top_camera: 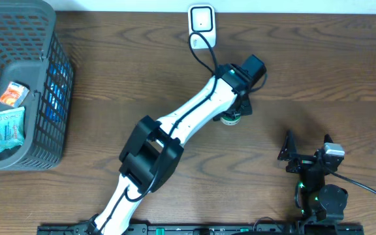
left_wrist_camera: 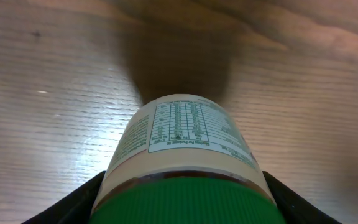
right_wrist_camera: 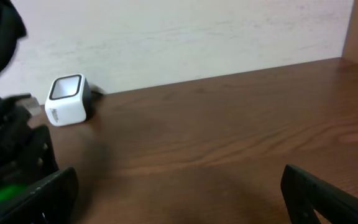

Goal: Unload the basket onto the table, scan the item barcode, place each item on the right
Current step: 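Carry the jar with the left gripper and set it on the table center, then reach the left gripper into the basket and grasp the orange tissue pack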

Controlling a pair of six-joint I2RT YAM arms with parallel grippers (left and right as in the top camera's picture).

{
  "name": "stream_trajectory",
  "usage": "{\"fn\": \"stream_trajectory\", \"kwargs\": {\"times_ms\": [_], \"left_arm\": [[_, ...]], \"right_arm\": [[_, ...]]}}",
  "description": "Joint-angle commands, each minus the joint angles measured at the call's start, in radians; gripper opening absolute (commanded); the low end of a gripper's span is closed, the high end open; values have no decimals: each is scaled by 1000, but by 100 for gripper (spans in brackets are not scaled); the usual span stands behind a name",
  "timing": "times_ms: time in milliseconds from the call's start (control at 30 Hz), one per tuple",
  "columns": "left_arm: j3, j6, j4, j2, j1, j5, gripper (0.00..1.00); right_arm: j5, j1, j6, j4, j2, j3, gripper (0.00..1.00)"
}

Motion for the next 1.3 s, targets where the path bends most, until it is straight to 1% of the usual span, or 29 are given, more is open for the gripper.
{"fn": "stream_trajectory", "kwargs": {"times_ms": [0, 33, 100, 133, 200, 267, 433, 467, 533, 567, 633, 667, 767, 800, 900, 967, 1033, 1167, 1267], "left_arm": [[5, -31, -3, 51, -5, -41, 65], [5, -31, -2, 60, -7, -42, 65], [5, -13, -2, 63, -8, -45, 73], [6, 13, -2, 61, -7, -45, 91], [20, 62, -4, 54, -2, -44, 99], [60, 148, -15, 35, 6, -36, 98], [297, 412, -141, -100, 67, -27, 98], [389, 515, -190, -174, 116, -49, 98], [446, 568, -233, -264, 194, -125, 98], [457, 593, -252, -343, 289, -172, 98], [457, 587, -267, -420, 437, -182, 98], [457, 566, -275, -447, 525, -174, 98], [457, 525, -322, -488, 798, -111, 98], [455, 523, -359, -486, 959, -92, 98], [429, 523, -398, -459, 1154, -91, 98], [391, 525, -399, -434, 1234, -71, 98], [349, 527, -391, -397, 1283, -77, 98], [260, 520, -317, -310, 1320, -80, 98], [192, 452, -226, -235, 1323, -136, 98]], "right_arm": [[9, 6, -12, -3, -5, -1, 99], [9, 6, -12, -3, -5, -1, 99], [9, 6, -12, -3, -5, -1, 99], [9, 6, -12, -3, -5, -1, 99], [9, 6, -12, -3, -5, -1, 99], [9, 6, -12, -3, -5, -1, 99], [9, 6, -12, -3, -5, -1, 99], [9, 6, -12, -3, -5, -1, 99], [9, 6, -12, -3, -5, -1, 99], [9, 6, -12, -3, -5, -1, 99], [9, 6, -12, -3, -5, -1, 99], [9, 6, -12, -3, -5, -1, 99], [9, 6, -12, -3, -5, -1, 99], [9, 6, -12, -3, -5, -1, 99], [9, 6, -12, -3, -5, -1, 99], [9, 6, -12, -3, -5, -1, 99], [9, 6, -12, -3, -5, -1, 99], [9, 6, -12, -3, -5, -1, 99], [9, 6, -12, -3, -5, -1, 99]]}}
